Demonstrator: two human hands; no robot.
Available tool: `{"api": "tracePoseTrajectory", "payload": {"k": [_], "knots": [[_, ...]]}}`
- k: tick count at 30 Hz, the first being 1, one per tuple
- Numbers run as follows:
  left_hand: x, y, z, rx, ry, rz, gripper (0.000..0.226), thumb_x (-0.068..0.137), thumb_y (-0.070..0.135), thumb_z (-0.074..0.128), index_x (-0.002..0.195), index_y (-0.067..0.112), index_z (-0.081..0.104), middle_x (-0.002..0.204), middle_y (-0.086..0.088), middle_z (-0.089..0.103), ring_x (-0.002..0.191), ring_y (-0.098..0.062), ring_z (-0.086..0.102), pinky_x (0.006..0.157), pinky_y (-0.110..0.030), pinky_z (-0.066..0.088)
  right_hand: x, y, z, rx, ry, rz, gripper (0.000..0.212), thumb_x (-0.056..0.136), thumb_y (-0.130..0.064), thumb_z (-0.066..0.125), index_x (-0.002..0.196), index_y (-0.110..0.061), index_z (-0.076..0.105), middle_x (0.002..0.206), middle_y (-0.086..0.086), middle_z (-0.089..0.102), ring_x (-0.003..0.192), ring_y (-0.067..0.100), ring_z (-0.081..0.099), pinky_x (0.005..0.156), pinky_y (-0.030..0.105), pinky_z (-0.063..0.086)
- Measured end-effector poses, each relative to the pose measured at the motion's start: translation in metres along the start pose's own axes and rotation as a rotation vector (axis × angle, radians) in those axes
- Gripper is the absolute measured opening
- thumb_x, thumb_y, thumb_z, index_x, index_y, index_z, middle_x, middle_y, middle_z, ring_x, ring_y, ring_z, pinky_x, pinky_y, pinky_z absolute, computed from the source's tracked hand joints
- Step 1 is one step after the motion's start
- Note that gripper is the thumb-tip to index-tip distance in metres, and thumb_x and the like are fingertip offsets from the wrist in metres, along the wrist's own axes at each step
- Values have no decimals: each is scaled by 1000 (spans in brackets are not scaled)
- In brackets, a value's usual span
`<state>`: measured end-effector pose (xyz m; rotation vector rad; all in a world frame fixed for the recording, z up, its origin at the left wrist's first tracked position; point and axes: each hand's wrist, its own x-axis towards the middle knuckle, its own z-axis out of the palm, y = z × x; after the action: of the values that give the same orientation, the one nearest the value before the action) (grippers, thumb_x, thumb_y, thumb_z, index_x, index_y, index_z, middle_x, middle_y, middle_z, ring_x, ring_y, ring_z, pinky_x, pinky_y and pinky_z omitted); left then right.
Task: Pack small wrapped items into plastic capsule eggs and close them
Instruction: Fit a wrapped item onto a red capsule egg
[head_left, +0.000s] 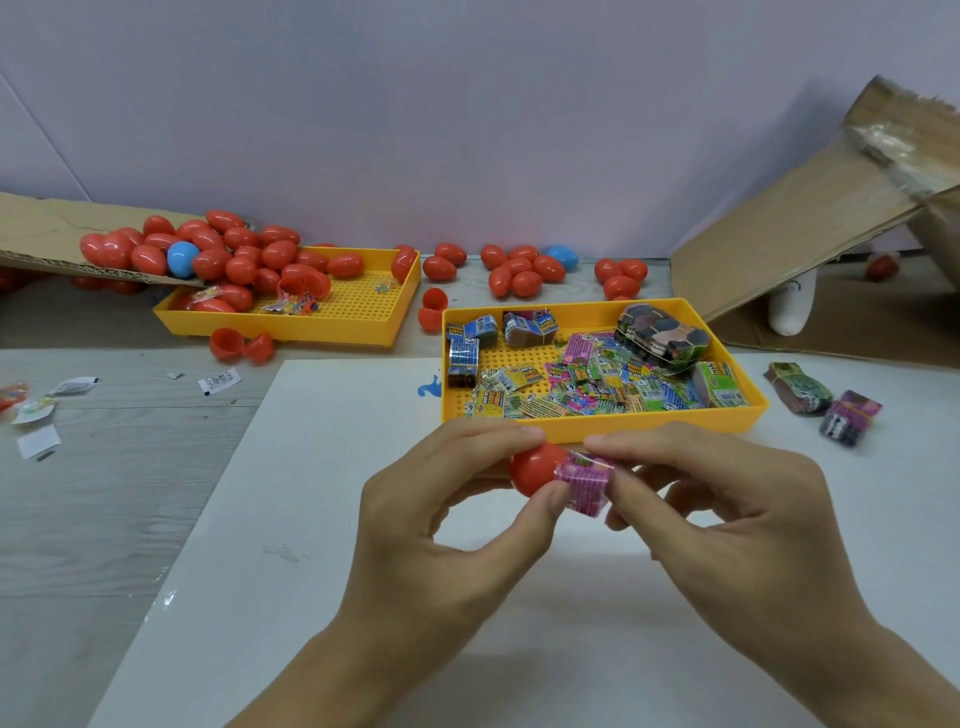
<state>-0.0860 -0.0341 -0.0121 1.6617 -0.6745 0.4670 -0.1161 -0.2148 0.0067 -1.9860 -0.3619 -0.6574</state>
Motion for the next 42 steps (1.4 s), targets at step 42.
{"api": "tracePoseTrajectory", "payload": {"k": [42], "knots": [[0,-4,0,-254,-47,-243,43,82,20,73,124,26,68,110,-1,69,101,-24,70,85,-30,59,1,0,0,79,-149,196,23,84,-17,63,100,-25,77,83,-12,74,76,11,72,44,37,53]]}}
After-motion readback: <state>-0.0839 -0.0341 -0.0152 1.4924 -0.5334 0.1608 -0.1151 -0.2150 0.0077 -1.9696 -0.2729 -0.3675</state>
